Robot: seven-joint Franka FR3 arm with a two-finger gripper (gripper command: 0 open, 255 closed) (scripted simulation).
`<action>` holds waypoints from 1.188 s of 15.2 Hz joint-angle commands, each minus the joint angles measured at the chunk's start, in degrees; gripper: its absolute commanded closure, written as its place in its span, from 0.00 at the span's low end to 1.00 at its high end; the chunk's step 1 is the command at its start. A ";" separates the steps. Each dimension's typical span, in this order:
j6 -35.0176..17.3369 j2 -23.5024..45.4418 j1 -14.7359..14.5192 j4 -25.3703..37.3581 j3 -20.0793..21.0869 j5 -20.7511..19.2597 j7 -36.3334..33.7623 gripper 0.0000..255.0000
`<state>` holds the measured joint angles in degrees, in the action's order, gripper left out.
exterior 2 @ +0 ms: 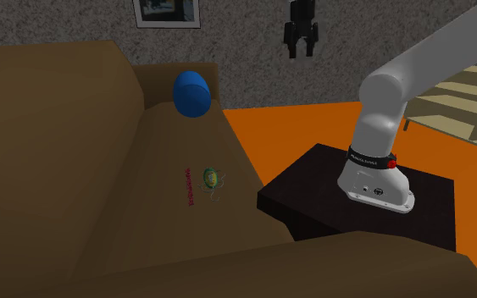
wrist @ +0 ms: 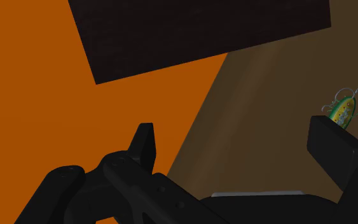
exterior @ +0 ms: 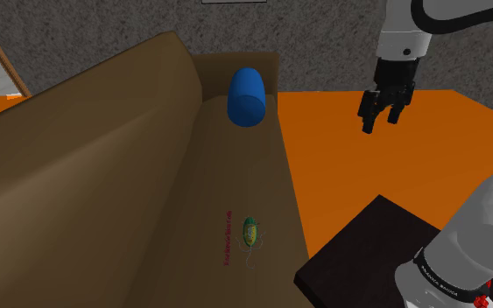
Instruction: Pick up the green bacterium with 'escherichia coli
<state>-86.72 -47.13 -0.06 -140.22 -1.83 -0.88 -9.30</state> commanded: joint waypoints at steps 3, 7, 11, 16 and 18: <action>-3.73 1.22 -0.56 -2.32 1.37 1.21 -1.66 0.00; -11.52 4.85 -1.80 -6.04 4.17 3.56 -4.84 0.00; -19.68 10.09 -3.09 -8.47 7.00 5.66 -7.91 0.00; -30.08 18.77 -4.47 -9.50 10.53 7.66 -11.67 0.00; -34.17 22.81 -4.89 -9.28 11.92 8.12 -13.22 0.00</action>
<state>-118.47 -26.59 -4.69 -149.59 9.31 6.92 -21.64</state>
